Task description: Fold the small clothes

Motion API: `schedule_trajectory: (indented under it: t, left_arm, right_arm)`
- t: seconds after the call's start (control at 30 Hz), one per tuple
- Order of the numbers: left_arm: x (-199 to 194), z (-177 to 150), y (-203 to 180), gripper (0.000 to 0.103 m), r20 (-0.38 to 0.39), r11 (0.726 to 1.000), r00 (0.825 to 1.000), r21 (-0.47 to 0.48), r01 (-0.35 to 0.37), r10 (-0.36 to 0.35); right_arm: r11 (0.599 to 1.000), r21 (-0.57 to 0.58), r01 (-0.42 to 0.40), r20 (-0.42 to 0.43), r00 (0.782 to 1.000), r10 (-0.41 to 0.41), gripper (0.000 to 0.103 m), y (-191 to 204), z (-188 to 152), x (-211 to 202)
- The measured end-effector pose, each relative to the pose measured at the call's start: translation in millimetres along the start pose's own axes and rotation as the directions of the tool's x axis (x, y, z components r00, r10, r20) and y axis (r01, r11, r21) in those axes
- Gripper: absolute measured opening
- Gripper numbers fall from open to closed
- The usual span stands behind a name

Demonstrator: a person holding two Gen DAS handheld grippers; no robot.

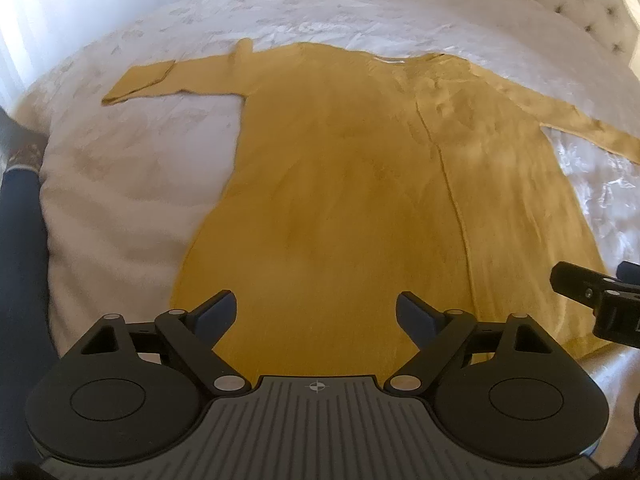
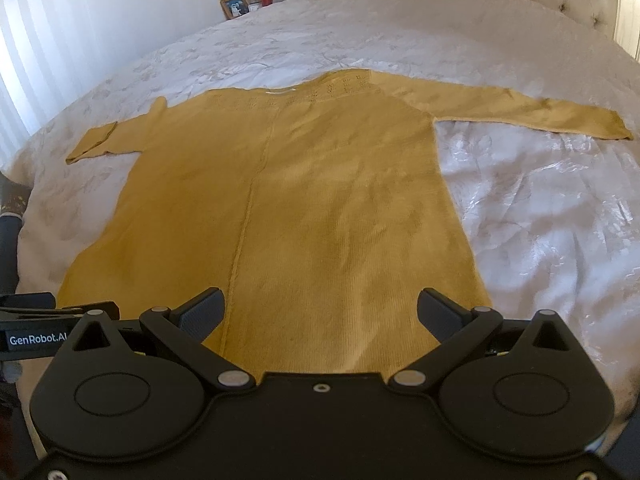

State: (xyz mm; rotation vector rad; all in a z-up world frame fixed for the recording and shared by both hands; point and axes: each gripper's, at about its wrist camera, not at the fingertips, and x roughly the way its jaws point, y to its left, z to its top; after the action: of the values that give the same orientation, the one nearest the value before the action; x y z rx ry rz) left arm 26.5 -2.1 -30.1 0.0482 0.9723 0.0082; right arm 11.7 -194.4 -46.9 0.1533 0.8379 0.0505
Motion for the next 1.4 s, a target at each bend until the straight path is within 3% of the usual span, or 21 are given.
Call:
schedule_trajectory:
  t: [0.1, 0.2, 0.6, 0.93, 1.07, 1.27, 1.4]
  left_arm:
    - [5, 7, -3, 0.084, 0.016, 1.0, 1.0, 0.023, -0.002, 0.002]
    - [12, 18, -4, 0.075, 0.026, 1.0, 1.0, 0.029, -0.001, 0.0]
    - [52, 71, -10, 0.074, 0.089, 1.0, 0.996, 0.028, -0.013, 0.01]
    - [79, 117, -27, 0.074, 0.188, 0.998, 0.982, 0.058, -0.034, 0.022]
    - [93, 135, -32, 0.074, 0.205, 0.999, 0.979, 0.049, -0.007, -0.003]
    - [120, 153, -40, 0.074, 0.222, 0.999, 0.974, 0.033, 0.024, -0.031]
    - [146, 159, -44, 0.074, 0.194, 0.999, 0.98, 0.021, 0.038, -0.041]
  right_arm:
    - [1.0, 0.01, -0.004, -0.002, 1.0, 0.004, 0.102, -8, 3, 7]
    - [1.0, 0.02, 0.004, 0.005, 1.0, -0.004, 0.102, -19, 10, 15]
    - [0.99, 0.095, 0.1, 0.005, 0.995, -0.101, 0.093, -103, 63, 55]
    - [0.968, 0.142, 0.209, 0.048, 0.975, -0.218, 0.09, -191, 128, 86]
    - [0.942, 0.225, 0.249, 0.045, 0.963, -0.265, 0.086, -232, 149, 98]
    - [0.879, 0.33, 0.344, 0.013, 0.929, -0.369, 0.083, -289, 168, 117]
    - [0.84, 0.376, 0.392, -0.013, 0.908, -0.418, 0.083, -317, 172, 131]
